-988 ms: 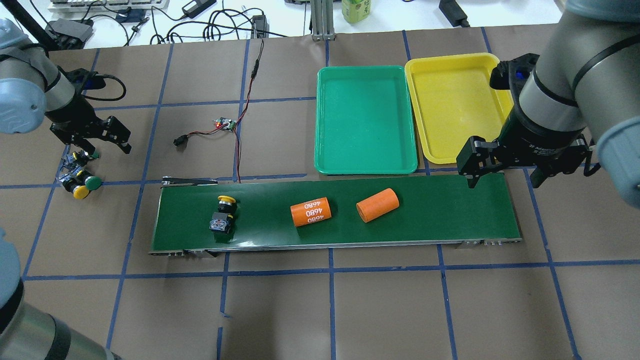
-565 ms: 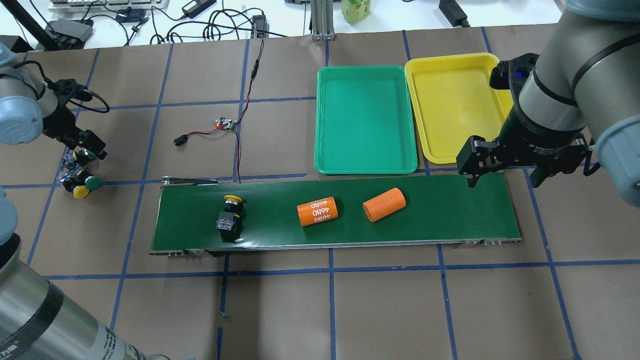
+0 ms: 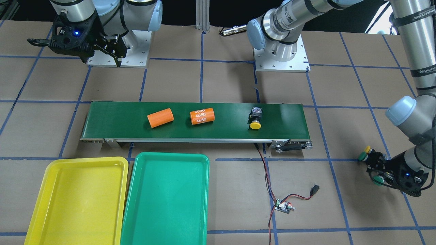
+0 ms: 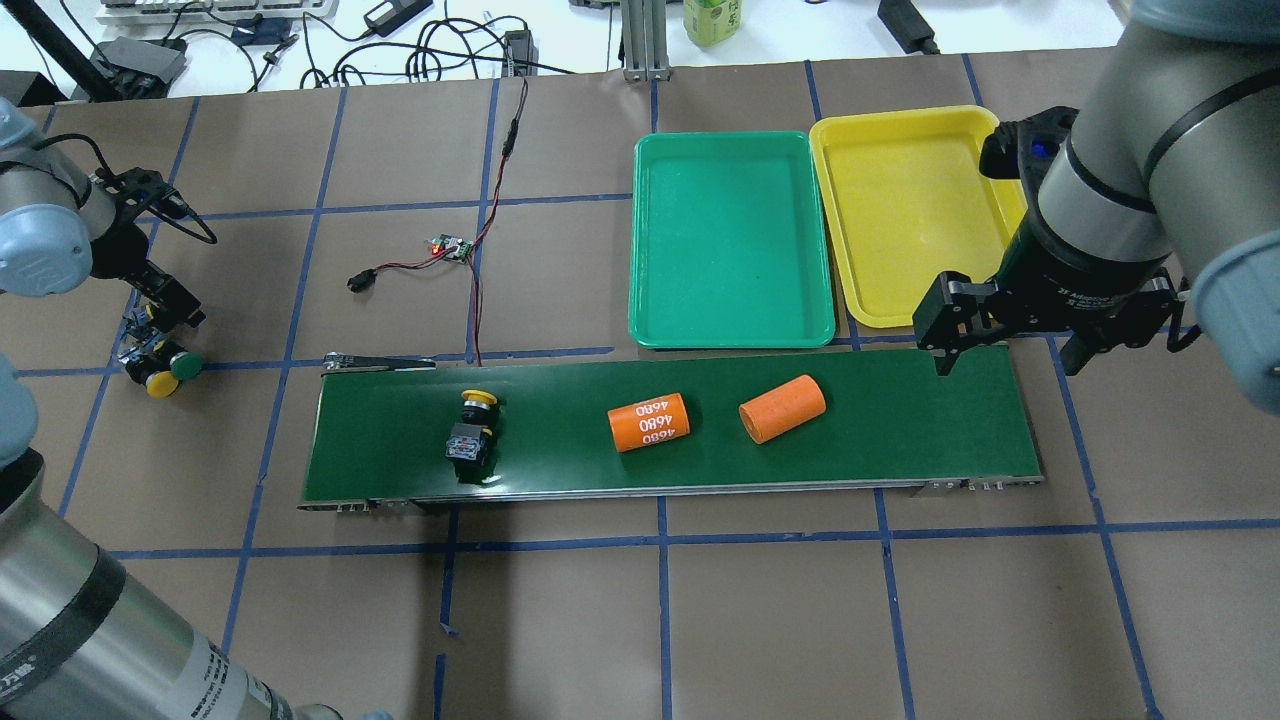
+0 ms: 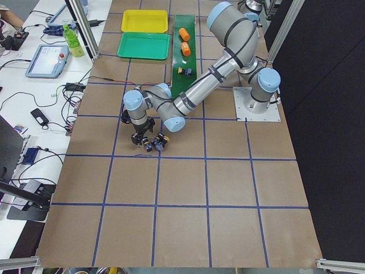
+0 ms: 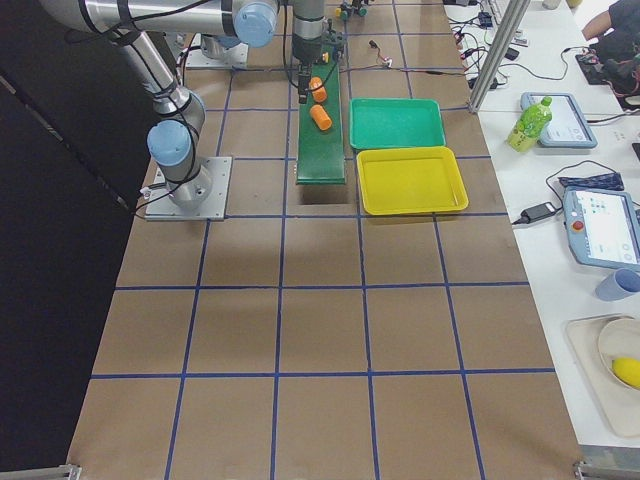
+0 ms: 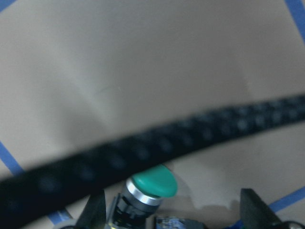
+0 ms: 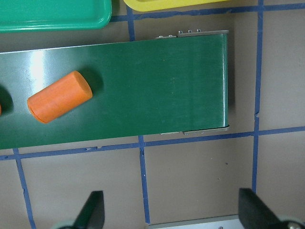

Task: Sort buttons by color to trays
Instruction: 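Grasp the green-capped push-button with the left gripper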

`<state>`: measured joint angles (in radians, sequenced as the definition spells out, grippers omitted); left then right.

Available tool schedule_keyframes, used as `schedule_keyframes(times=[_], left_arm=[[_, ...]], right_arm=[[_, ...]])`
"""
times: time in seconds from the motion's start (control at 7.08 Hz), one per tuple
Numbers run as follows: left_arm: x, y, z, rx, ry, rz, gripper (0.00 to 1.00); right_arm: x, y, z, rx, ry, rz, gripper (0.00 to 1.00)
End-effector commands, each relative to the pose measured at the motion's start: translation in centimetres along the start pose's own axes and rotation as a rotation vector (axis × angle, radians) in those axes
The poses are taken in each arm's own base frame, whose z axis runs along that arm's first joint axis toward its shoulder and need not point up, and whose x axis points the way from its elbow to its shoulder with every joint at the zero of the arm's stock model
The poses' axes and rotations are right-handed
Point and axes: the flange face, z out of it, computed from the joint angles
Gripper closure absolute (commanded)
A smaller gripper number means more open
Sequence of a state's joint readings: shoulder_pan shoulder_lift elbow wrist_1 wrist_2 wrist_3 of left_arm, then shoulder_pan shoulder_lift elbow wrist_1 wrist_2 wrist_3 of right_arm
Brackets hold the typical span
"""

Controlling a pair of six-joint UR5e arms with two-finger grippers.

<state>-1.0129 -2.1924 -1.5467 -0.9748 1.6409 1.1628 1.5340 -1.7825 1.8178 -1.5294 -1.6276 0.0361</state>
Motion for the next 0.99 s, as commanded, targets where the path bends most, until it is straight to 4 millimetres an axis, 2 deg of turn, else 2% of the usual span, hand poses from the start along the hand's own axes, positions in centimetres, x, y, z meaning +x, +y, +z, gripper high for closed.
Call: schedule_keyframes(times=[0.0, 0.14, 0.28, 0.42, 0.71, 0.85], left_arm=[[-0.7, 0.8, 1.2, -0.004, 0.009, 0.034, 0.0], [-1.0, 1.0, 1.8, -0.008, 0.015, 0.036, 0.03], [-1.1, 1.0, 2.4, -0.01, 0.017, 0.038, 0.66], [-1.1, 1.0, 2.2, -0.007, 0.014, 0.034, 1.0], [-1.2, 0.7, -0.5, 0.011, -0.019, -0.003, 1.0], [-0.4, -0.7, -2.8, 0.009, -0.017, -0.061, 1.0]], right_arm=[[0.0, 0.0, 0.0, 0.0, 0.0, -0.001, 0.0], [0.0, 0.0, 0.0, 0.0, 0.0, 0.001, 0.0], [0.0, 0.0, 0.0, 0.0, 0.0, 0.002, 0.0], [0.0, 0.0, 0.0, -0.002, 0.0, -0.001, 0.0], [0.0, 0.0, 0.1, -0.003, 0.0, 0.001, 0.0], [0.0, 0.0, 0.1, -0.003, 0.0, 0.004, 0.0]])
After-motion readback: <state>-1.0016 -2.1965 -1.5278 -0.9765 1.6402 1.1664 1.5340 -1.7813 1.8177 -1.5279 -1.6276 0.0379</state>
